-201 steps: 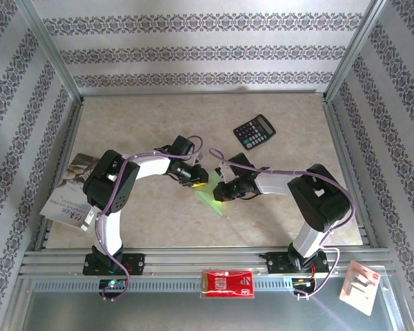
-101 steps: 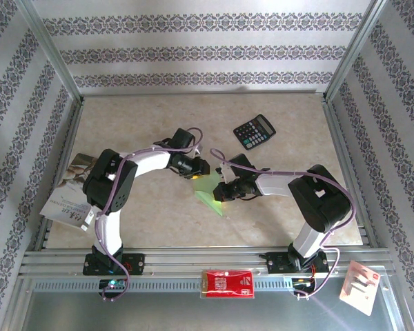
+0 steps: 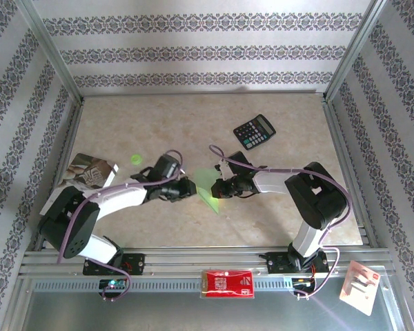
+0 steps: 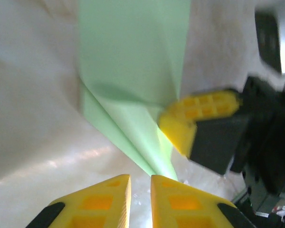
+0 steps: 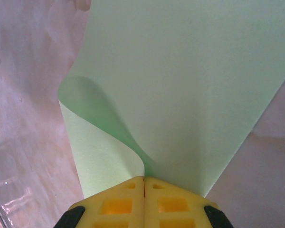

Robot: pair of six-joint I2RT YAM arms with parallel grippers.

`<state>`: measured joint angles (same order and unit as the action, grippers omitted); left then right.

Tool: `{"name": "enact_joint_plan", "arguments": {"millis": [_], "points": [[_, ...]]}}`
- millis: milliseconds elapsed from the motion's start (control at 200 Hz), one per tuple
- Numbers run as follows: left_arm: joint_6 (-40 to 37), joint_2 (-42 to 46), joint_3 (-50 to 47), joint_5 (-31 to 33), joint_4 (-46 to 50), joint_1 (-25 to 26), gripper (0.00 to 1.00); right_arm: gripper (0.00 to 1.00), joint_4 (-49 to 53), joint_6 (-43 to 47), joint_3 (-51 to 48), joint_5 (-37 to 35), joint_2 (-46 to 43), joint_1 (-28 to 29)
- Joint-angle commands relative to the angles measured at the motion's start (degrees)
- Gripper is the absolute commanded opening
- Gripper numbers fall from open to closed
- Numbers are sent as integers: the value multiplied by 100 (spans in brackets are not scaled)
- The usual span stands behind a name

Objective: Fold a paper plane with a square sheet of paper (pick it up from the middle)
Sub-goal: Third fold the triangle at the center of the table.

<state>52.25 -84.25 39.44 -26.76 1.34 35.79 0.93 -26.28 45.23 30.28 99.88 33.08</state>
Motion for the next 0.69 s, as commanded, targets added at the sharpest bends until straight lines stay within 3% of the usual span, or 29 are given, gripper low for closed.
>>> {"name": "enact_joint_plan", "arguments": {"millis": [0,200,689], "points": [[870,17,-225,314,-1277,612,15,0,231,-40,-51,-498,269,-74],[1215,-741,-205,486,-2234,1219,11,0,228,-30,-124,-512,254,-78],[1252,-1284,-101,450,-2424,1382,9,0,241,-5,-156,-503,239,-92]]}}
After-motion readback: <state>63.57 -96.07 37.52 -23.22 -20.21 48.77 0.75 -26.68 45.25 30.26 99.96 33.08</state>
